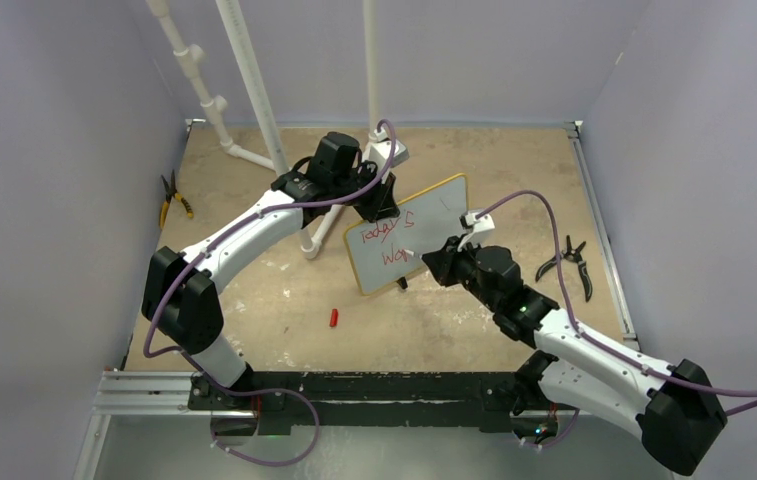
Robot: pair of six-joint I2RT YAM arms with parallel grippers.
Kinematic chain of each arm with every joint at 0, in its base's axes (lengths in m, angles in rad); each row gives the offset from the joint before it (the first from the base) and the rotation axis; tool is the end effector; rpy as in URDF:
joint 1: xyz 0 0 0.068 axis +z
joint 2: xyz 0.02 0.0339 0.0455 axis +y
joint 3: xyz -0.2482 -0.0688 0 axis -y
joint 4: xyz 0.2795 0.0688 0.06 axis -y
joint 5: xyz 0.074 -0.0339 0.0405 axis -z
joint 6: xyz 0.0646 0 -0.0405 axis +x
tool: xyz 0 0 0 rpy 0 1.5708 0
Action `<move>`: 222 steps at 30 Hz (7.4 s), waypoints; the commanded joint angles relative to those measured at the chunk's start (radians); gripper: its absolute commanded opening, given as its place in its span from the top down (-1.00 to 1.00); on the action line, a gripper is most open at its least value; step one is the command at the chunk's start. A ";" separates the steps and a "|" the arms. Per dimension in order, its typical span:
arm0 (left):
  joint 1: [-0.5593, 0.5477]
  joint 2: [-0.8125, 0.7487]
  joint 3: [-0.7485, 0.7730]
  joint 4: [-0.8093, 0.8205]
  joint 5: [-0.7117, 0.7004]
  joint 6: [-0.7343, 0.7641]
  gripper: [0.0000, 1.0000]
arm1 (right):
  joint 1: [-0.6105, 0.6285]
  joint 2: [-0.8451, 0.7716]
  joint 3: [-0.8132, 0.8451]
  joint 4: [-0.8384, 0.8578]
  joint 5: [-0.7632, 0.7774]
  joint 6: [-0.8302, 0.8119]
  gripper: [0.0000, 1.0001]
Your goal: Write a sentence on the whiteboard
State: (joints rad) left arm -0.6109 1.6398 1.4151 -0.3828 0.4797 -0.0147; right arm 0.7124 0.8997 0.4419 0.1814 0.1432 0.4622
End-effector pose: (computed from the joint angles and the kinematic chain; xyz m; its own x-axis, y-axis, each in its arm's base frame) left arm 0.3358 -0.2715 0.2824 -0.4796 0.3199 -0.8171 0.8123 0.5141 -0.2755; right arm 0.2146 0.1732 0.2005 -0.4270 0.2144 -0.8785 -0.3940 0.8303 0.3941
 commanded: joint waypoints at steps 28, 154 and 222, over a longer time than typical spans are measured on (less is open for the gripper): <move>-0.001 -0.009 0.003 0.016 0.010 0.010 1.00 | -0.002 -0.007 -0.001 0.006 0.097 0.047 1.00; 0.020 0.014 0.010 0.004 0.033 0.033 1.00 | -0.070 -0.051 0.100 0.019 0.087 -0.040 1.00; 0.027 0.015 0.008 0.012 0.045 0.025 1.00 | -0.070 -0.063 0.033 -0.056 0.127 0.027 1.00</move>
State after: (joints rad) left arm -0.5846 1.6497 1.4155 -0.3775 0.5163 -0.0139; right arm 0.6468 0.8322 0.4671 0.1051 0.2462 0.4900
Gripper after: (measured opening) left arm 0.070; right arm 0.133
